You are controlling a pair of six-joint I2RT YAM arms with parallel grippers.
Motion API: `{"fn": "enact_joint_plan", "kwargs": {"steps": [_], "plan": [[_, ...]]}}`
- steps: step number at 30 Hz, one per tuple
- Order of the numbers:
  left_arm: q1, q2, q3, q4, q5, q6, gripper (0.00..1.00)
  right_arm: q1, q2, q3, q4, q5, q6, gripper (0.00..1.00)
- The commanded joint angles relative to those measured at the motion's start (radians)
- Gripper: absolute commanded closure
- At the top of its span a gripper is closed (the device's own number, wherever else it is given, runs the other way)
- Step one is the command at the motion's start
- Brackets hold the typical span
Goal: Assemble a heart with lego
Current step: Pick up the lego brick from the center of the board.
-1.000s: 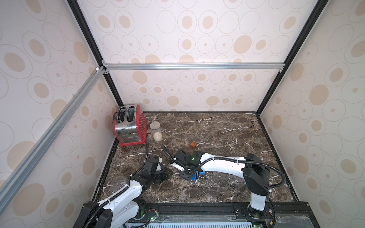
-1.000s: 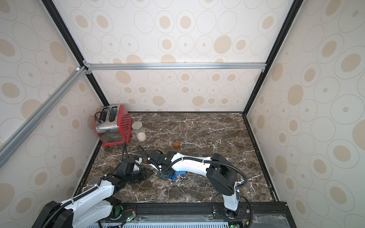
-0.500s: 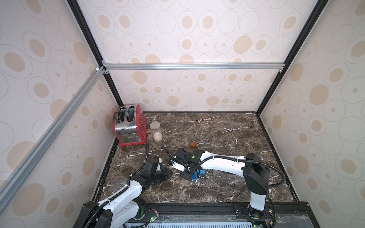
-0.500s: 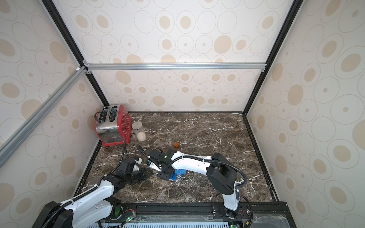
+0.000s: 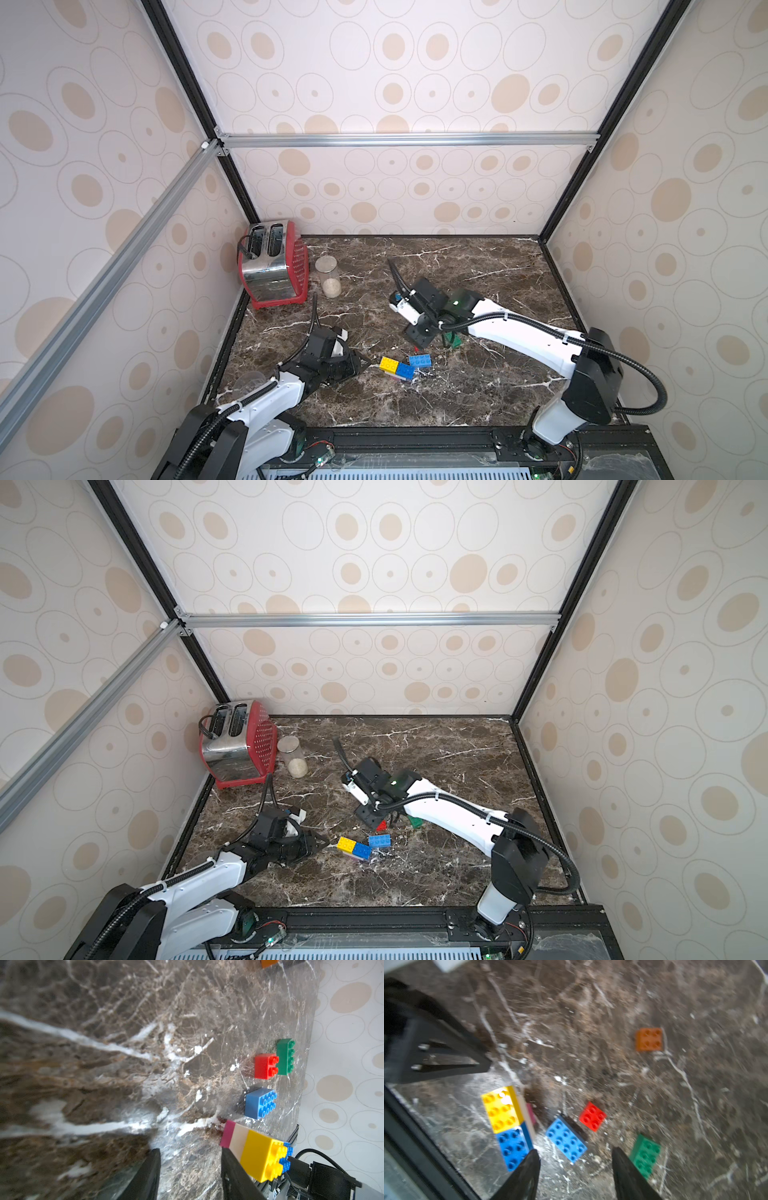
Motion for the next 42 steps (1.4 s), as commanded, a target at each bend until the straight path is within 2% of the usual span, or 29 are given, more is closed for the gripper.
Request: {"fn": "enact_joint_plan", "kwargs": {"steps": [1,8,20,42], "plan": [[-0.006,0.023,0.048,0.049,0.035,0.022,0.52,-0.081,-0.021,-0.102,-0.047,0.054,0.049,0.42],[-0.006,0.080,0.085,0.053,0.043,0.035,0.52,-0.212,0.015,-0.189,-0.012,0.090,0.056,0.41],[-0.006,0.105,0.111,0.036,0.040,0.046,0.51,-0.268,0.188,-0.142,0.082,0.055,0.027,0.40],[-0.006,0.121,0.106,0.040,0.030,0.046,0.51,-0.271,0.249,-0.112,0.104,0.040,0.027,0.65]]}}
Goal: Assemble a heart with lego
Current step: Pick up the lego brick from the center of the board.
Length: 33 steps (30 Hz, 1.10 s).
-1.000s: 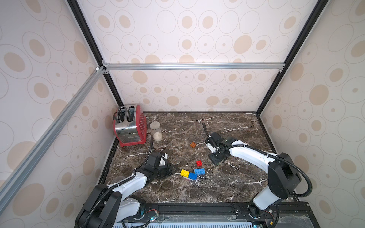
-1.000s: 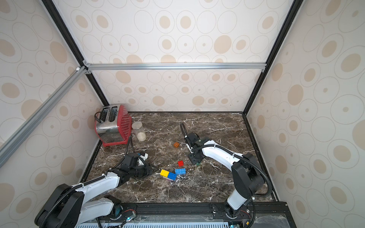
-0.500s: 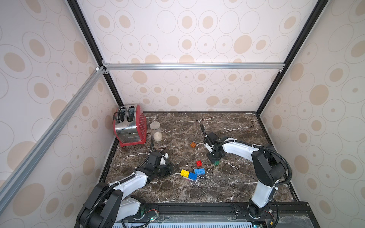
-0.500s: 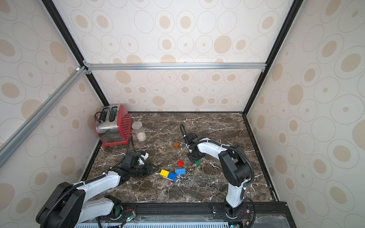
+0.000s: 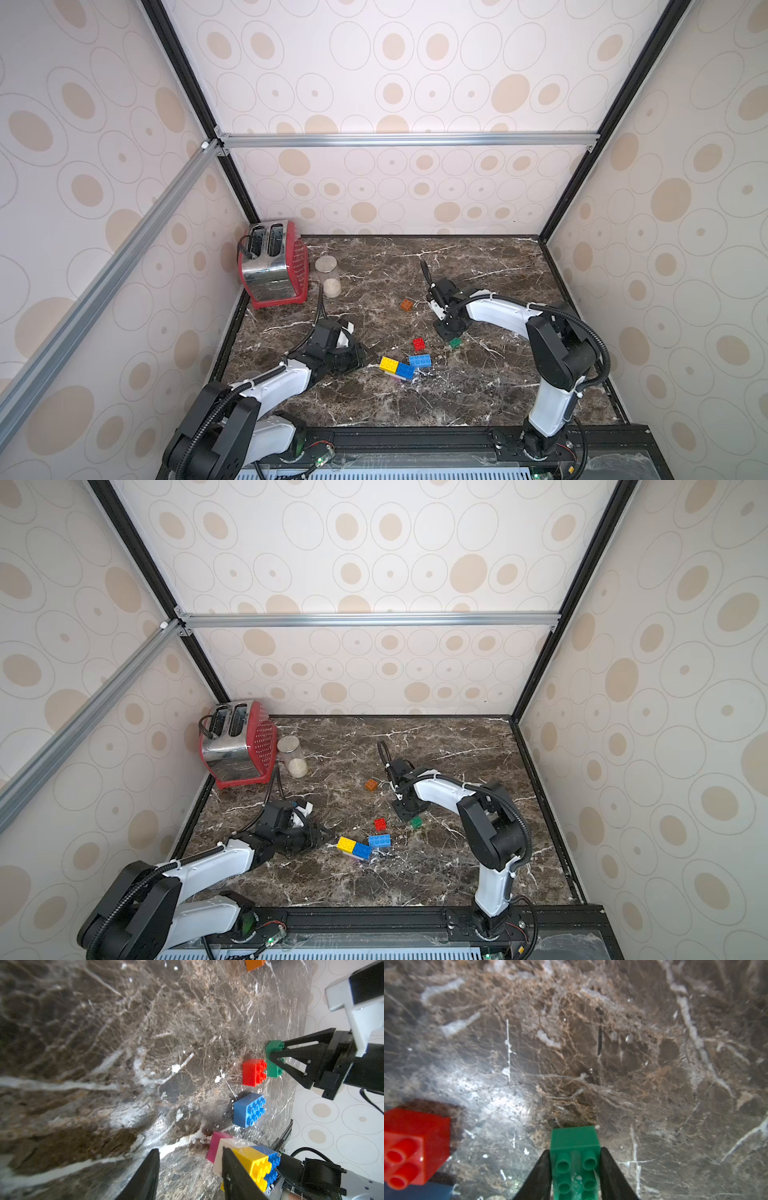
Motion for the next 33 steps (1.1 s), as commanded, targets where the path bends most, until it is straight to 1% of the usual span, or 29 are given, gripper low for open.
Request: {"fn": "enact_joint_plan", "kwargs": {"steps": [1,7,11,13,15,17,20,24,28,33], "plan": [[-0.002,0.000,0.030,0.006,-0.007,0.023,0.51,-0.004,0.020,0.023,-0.013,-0.016,-0.007,0.67],[-0.003,-0.010,0.031,-0.012,-0.005,0.029,0.51,-0.004,-0.014,0.022,-0.032,-0.047,-0.032,0.72],[-0.003,-0.016,0.033,-0.013,0.004,0.027,0.51,0.004,-0.087,0.013,-0.053,-0.101,-0.095,0.73],[-0.003,-0.028,0.034,-0.012,0.017,0.024,0.51,0.027,-0.140,0.010,-0.067,-0.116,-0.157,0.72],[-0.003,-0.044,0.036,-0.007,0.034,0.020,0.50,0.079,-0.188,0.014,-0.089,-0.118,-0.231,0.72],[-0.002,-0.053,0.034,0.014,0.067,0.009,0.48,0.121,-0.208,0.037,-0.118,-0.130,-0.262,0.72],[-0.008,-0.073,0.020,0.057,0.090,-0.020,0.45,0.193,-0.210,0.076,-0.154,-0.138,-0.288,0.72],[-0.036,-0.111,0.004,0.074,0.094,-0.032,0.44,0.277,-0.180,0.133,-0.184,-0.137,-0.299,0.72],[-0.080,-0.099,-0.012,0.107,0.088,-0.035,0.41,0.336,-0.126,0.193,-0.214,-0.137,-0.309,0.72],[-0.101,-0.055,-0.056,0.184,0.079,-0.055,0.37,0.386,-0.073,0.246,-0.263,-0.148,-0.321,0.72]]}}
